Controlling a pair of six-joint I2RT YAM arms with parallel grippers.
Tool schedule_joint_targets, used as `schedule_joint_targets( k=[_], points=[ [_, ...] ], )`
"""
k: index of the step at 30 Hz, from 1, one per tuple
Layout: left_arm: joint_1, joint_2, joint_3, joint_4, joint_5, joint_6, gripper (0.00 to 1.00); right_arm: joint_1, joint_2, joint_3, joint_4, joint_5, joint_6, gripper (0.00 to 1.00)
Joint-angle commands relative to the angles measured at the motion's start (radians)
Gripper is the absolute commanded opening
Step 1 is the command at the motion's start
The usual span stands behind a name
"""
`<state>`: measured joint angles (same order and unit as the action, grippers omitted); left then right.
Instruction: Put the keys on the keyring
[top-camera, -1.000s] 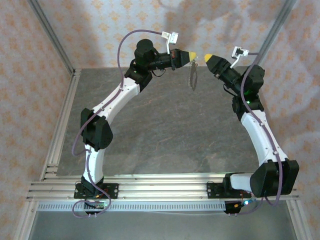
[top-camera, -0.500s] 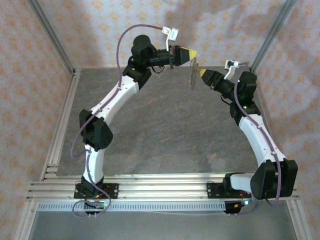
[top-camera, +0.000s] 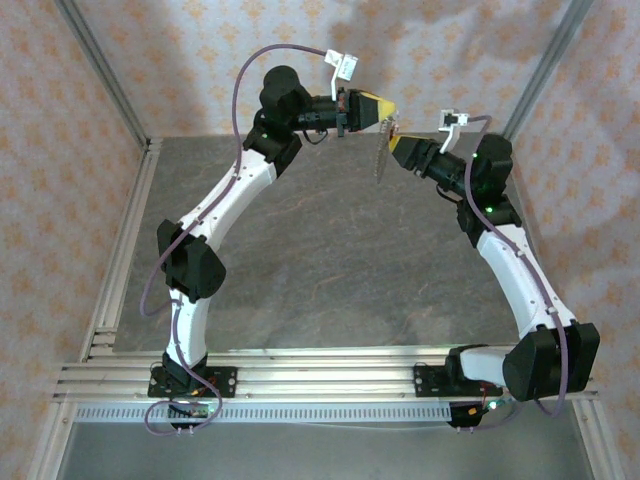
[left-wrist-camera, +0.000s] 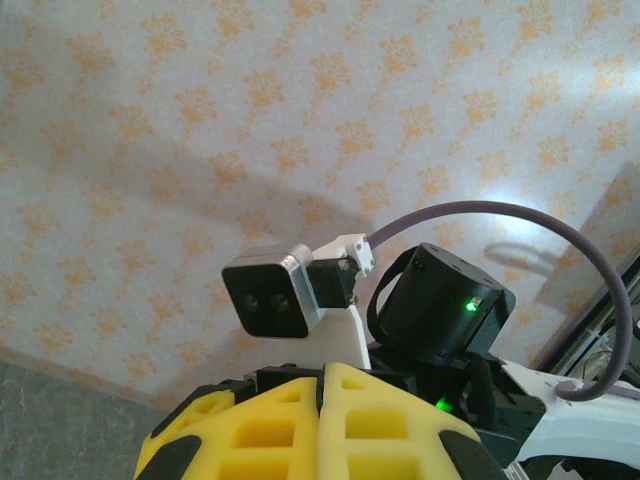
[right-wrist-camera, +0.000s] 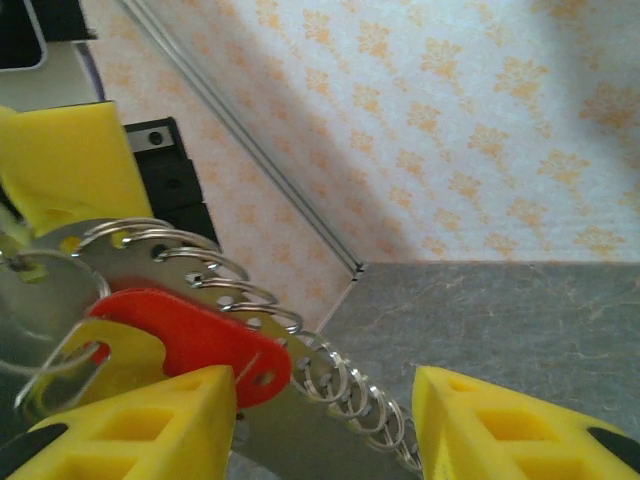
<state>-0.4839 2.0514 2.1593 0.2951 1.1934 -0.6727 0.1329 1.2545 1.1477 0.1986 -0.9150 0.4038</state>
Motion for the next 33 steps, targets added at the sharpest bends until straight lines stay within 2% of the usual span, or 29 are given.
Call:
schedule_joint_targets(
  k=[1,9,17,33],
  points=[
    [0.002,0.003,0.040,0.004,0.024,0.020,0.00,0.011,0.001,0.039,0.006,-0.033,-0.037,0.50],
    [0.001,0.002,0.043,0.000,0.026,0.022,0.00,0.014,0.008,0.070,-0.009,-0.047,-0.042,0.50],
    [0.001,0.004,0.043,0.007,0.018,0.022,0.00,0.013,-0.057,0.019,-0.086,-0.015,-0.099,0.50],
    [0.001,0.009,0.051,0.015,0.009,0.012,0.00,0.015,-0.112,-0.018,-0.066,0.005,-0.088,0.50]
  ],
)
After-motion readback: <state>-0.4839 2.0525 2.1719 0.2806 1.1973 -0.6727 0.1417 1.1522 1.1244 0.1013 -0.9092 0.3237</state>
